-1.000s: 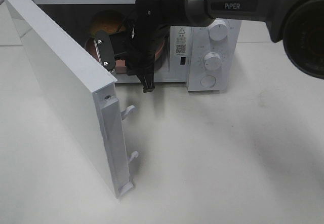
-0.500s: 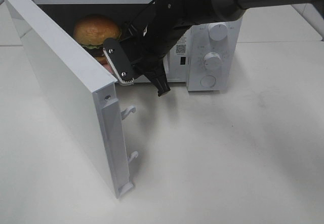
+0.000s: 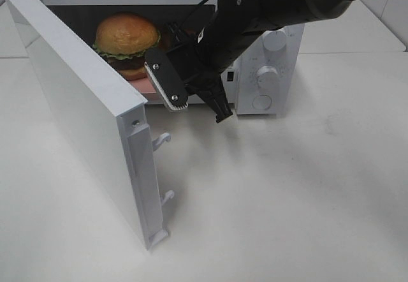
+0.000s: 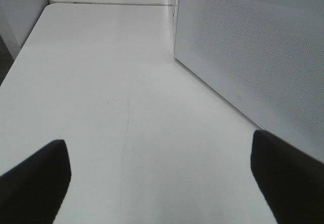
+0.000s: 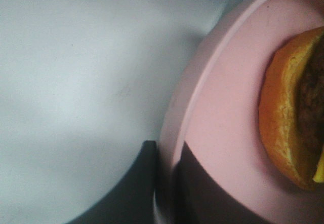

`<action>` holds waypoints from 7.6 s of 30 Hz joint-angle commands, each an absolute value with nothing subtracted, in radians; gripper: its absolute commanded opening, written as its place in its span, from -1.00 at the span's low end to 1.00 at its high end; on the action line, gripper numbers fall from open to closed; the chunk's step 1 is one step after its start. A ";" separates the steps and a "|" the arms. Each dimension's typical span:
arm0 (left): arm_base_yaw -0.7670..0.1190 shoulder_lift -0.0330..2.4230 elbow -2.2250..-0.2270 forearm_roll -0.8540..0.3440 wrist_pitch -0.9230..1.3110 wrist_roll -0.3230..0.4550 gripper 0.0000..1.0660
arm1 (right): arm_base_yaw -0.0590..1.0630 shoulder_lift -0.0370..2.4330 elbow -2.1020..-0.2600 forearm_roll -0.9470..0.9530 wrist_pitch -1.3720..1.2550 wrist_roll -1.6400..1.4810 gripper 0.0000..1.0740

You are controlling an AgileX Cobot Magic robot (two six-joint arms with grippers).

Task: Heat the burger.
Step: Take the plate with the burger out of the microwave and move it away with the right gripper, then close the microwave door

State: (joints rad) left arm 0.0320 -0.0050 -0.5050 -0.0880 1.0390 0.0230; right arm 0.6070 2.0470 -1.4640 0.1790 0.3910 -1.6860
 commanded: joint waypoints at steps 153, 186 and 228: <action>0.037 -0.023 -0.505 -0.095 1.031 0.018 0.66 | 0.574 1.390 -0.422 -0.974 0.741 1.007 -1.00; 0.037 -0.023 -0.505 -0.095 1.031 0.018 0.66 | 0.573 1.826 -0.622 -1.058 0.740 1.360 -0.61; 0.037 -0.023 -0.505 -0.095 1.031 0.018 0.66 | 0.575 0.920 -0.647 -0.167 0.887 0.273 0.42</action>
